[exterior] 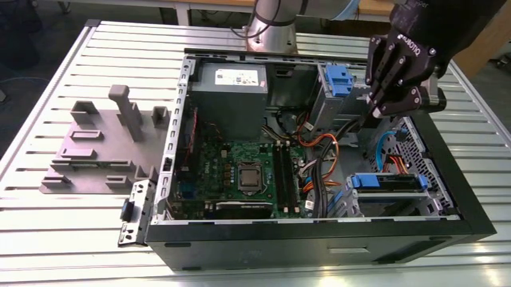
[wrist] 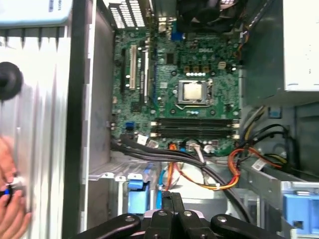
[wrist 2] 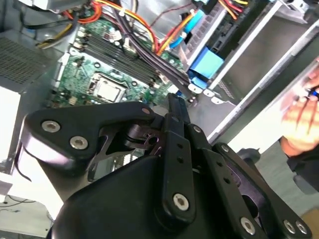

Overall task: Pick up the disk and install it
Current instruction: 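Insert the second disk wire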

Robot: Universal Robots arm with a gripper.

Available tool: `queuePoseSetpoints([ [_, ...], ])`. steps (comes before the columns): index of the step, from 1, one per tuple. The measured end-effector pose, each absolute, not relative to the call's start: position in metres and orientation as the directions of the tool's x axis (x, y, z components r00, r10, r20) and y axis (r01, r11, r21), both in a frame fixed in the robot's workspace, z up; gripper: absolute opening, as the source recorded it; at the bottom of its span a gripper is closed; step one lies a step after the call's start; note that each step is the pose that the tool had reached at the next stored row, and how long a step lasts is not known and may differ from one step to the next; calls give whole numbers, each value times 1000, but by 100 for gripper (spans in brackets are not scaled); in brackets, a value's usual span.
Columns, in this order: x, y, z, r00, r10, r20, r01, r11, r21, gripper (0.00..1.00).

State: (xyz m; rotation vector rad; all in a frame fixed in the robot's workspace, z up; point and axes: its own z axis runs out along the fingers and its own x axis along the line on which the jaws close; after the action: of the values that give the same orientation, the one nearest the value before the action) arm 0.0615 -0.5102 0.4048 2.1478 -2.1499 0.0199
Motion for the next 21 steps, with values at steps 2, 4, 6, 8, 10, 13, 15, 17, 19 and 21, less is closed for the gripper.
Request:
queuePoseSetpoints([
  [2,63,-509,404,2,-994,105,-998,5,63,11],
  [4,64,-507,404,2,-992,127,-998,6,63,11],
  [6,66,-506,402,2,-991,135,-998,7,63,11],
  [8,68,-506,401,2,-991,135,-998,7,63,11],
  [10,71,-506,400,2,-991,136,-998,7,63,11],
  [13,77,-505,399,2,-991,135,-998,7,63,11],
  [15,81,-504,397,2,-991,135,-998,7,63,11],
  [17,85,-502,396,2,-991,136,-998,7,63,11],
  [19,88,-501,395,2,-991,137,-998,7,63,11],
  [21,92,-501,393,2,-991,137,-998,7,63,11],
])
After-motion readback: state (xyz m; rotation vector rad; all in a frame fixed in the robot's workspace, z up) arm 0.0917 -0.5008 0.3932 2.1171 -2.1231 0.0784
